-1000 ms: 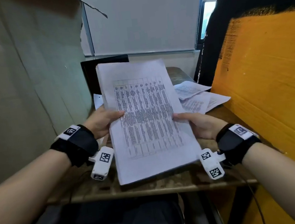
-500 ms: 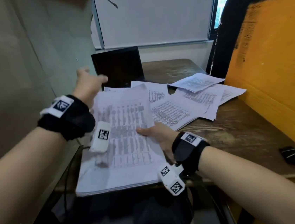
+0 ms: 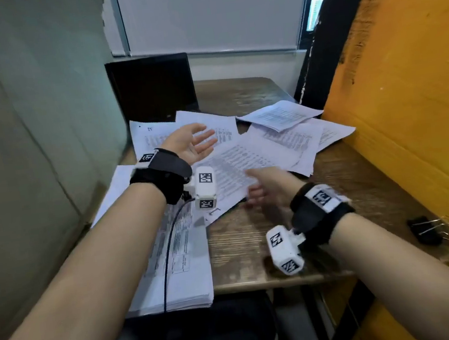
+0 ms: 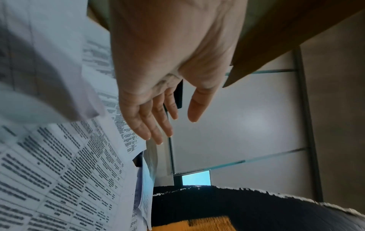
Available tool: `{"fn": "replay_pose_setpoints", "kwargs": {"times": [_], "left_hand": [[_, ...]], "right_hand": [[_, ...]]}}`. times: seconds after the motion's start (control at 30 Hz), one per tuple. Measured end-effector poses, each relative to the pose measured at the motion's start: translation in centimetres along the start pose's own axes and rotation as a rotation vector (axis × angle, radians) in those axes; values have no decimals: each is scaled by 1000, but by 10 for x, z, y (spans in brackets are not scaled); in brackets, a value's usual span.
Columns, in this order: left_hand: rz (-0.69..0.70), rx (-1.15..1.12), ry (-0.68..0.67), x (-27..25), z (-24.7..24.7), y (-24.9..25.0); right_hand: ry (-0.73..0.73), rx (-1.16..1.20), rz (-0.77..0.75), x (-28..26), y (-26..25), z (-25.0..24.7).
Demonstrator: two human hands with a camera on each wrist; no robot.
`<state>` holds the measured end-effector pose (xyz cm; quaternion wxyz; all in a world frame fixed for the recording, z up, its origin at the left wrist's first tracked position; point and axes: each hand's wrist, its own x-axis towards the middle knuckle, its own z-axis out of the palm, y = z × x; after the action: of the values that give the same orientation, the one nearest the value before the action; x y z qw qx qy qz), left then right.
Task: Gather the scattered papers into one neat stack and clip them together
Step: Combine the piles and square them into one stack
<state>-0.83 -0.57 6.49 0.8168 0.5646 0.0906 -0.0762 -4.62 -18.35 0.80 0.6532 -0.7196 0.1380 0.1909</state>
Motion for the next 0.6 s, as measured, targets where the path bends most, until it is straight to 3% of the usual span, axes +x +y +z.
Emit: {"fn": "replay_pose_setpoints", "kwargs": {"times": [0.1,0.23,0.37,0.5,0.6], "left_hand": [[8,-175,-1,24,0,-5],[36,-415,13,55,-8,-19],[81,-533,36,67,-18,-35],[118,-653,65,72,-31,-48],[153,-746,64,78,-42,-56]], "right_hand": [[226,248,-3,24,-5,-53],[106,578,99,42,-5,-69],[-4,459,122,65,-6,-53],[63,223,107,90,-4,-42],[19,174,43,95,-3,-42]]}}
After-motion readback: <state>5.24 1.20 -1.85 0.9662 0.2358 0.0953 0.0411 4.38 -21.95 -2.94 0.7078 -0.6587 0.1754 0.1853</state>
